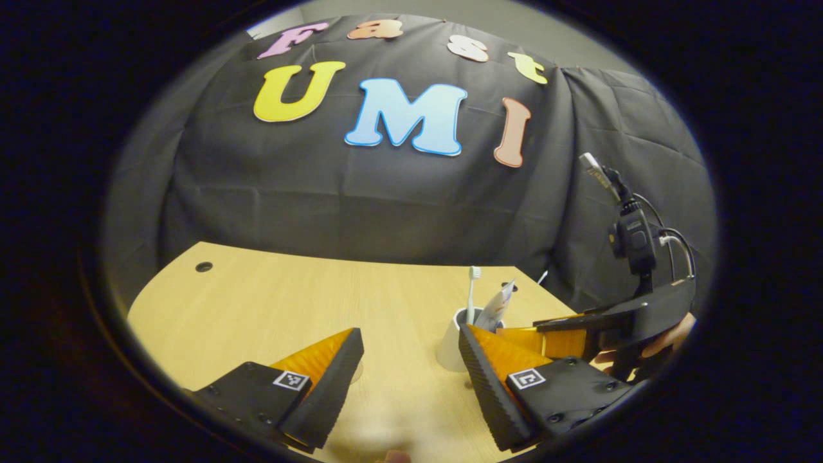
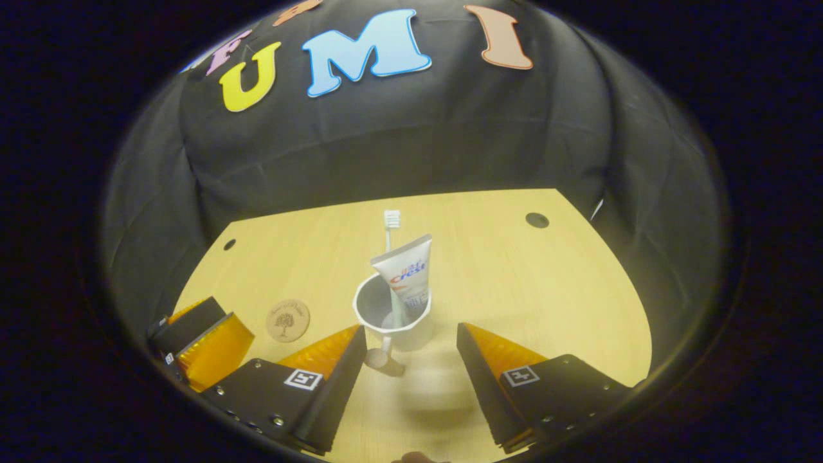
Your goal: Put the toothbrush and toothpaste on the desktop into the cup, then pick up the cup and place it on the coaster on the desktop.
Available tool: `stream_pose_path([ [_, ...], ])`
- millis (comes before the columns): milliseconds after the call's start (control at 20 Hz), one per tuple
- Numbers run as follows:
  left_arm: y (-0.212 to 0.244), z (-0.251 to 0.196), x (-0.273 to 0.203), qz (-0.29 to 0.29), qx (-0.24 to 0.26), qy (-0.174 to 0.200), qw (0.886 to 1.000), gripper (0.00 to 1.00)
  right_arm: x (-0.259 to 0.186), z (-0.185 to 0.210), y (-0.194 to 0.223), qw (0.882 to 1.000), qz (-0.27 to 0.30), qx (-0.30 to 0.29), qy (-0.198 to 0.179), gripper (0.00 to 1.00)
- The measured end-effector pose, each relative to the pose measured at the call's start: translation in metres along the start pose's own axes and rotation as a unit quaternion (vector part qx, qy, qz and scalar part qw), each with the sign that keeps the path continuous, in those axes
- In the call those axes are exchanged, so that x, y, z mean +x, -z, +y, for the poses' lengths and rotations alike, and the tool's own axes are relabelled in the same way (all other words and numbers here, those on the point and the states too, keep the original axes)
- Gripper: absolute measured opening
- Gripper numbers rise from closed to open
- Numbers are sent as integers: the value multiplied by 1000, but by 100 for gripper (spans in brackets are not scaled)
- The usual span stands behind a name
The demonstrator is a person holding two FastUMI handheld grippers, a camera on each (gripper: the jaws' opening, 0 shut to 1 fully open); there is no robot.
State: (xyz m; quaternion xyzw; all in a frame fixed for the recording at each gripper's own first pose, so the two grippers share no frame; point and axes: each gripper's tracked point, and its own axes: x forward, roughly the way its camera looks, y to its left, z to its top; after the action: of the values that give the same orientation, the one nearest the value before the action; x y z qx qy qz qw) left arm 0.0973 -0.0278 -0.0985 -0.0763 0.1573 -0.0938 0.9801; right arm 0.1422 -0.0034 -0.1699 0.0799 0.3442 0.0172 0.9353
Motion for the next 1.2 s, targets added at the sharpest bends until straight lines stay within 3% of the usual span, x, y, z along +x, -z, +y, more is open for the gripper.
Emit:
stream_pose_path([
  [300, -2, 26, -24, 7, 6, -3, 1000, 96, 22, 14, 21, 994, 104, 0, 19, 87],
  [600, -3, 45, -35, 21, 8, 6, 1000, 96, 42, 15, 35, 979, 194, -9, 54, 86],
  [900, 23, 50, -41, 44, -26, 0, 999, 96, 62, 17, 40, 971, 232, -12, 62, 86],
  [1100, 31, 53, -41, 40, -41, -6, 998, 94, 69, 16, 44, 966, 251, -18, 63, 75],
  [1200, 35, 55, -35, 39, -45, -5, 998, 97, 70, 14, 48, 962, 264, -21, 64, 72],
])
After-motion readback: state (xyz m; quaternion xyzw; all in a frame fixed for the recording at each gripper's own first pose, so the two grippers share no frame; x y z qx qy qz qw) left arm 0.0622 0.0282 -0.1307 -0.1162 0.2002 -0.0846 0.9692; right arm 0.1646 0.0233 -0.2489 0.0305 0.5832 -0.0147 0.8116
